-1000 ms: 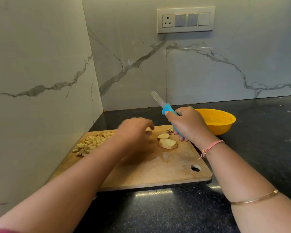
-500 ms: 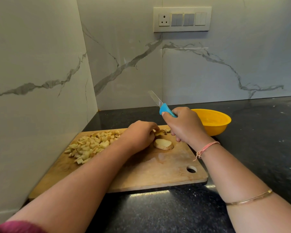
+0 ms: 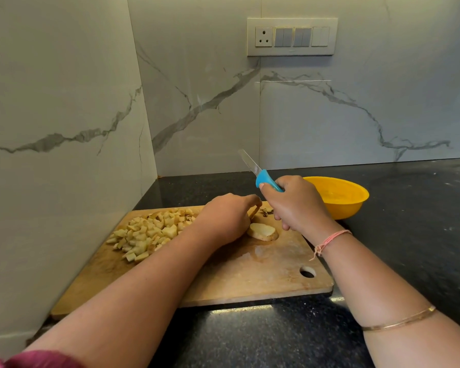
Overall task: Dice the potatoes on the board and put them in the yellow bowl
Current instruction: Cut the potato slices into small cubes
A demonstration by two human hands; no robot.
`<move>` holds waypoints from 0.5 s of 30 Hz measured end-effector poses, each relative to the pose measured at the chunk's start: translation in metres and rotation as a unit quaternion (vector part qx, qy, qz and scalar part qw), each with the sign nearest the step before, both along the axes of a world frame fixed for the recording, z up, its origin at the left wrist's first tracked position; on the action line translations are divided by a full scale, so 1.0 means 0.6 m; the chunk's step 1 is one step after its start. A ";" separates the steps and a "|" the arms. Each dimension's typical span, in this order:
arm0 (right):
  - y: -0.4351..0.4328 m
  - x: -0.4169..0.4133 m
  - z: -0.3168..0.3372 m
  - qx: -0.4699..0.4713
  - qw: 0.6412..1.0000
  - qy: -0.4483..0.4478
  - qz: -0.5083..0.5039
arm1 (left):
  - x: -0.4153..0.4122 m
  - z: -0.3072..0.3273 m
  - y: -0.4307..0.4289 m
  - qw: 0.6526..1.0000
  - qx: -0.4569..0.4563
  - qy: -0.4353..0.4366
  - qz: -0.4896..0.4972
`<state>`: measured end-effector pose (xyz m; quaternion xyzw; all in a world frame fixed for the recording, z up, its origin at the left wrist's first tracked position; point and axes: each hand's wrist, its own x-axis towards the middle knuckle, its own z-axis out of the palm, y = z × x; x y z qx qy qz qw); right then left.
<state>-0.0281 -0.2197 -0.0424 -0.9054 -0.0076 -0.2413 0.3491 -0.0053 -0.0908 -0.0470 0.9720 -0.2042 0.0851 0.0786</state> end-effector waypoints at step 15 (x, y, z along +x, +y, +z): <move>-0.002 -0.002 0.002 0.005 1.000 0.000 0.008 | -0.006 0.013 0.032 0.983 -0.138 0.014 0.121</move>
